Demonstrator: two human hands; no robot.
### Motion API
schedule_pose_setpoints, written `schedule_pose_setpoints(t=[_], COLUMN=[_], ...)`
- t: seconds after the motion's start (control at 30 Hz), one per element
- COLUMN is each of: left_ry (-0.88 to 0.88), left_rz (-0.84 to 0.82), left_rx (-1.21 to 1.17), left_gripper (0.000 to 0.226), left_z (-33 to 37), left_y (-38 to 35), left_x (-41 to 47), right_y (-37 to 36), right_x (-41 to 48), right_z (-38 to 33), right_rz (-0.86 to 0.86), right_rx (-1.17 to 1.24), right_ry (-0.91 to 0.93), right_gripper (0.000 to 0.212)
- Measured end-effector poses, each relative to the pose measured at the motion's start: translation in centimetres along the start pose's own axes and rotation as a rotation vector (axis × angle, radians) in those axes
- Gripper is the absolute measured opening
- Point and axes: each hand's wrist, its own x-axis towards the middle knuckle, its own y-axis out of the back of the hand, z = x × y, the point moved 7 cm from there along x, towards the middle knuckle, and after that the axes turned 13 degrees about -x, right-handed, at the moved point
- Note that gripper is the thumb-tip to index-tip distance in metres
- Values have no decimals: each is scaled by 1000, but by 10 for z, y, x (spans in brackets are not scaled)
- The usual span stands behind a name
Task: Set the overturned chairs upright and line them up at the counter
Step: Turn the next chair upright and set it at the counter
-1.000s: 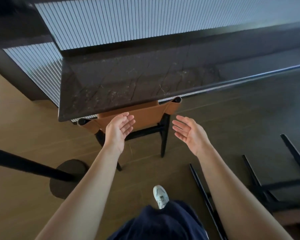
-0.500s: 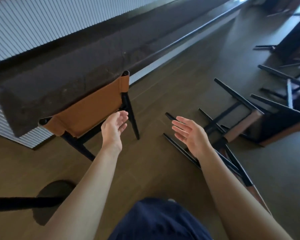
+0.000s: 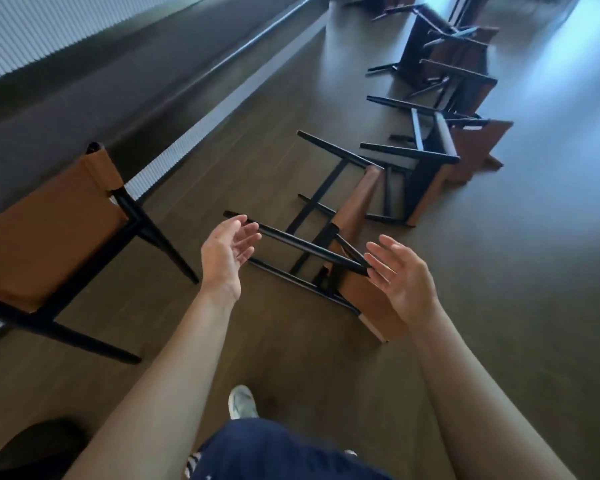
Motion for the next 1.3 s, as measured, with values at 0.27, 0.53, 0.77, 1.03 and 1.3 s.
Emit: schedule_pose_setpoints(t=[0.27, 0.53, 0.77, 1.03, 1.3], left_ry=[115, 154, 244, 329, 196], left_rz=[-129, -245, -347, -510, -798], left_rx=[42, 187, 316, 479, 905], left_gripper=[24, 18, 16, 17, 22], left_z=[-108, -157, -208, -267, -335], left_y=[-104, -178, -232, -288, -325], left_x=[-97, -111, -75, -38, -23], right_y=[171, 244, 277, 317, 366], right_x=[-48, -50, -13, 24, 61], right_z=[17, 34, 45, 68, 113], right_rz=[117, 220, 339, 490, 560], right_rx=[97, 232, 328, 462, 486], right_ry=[-15, -70, -116, -167, -276], right_gripper=[22, 20, 20, 20, 20])
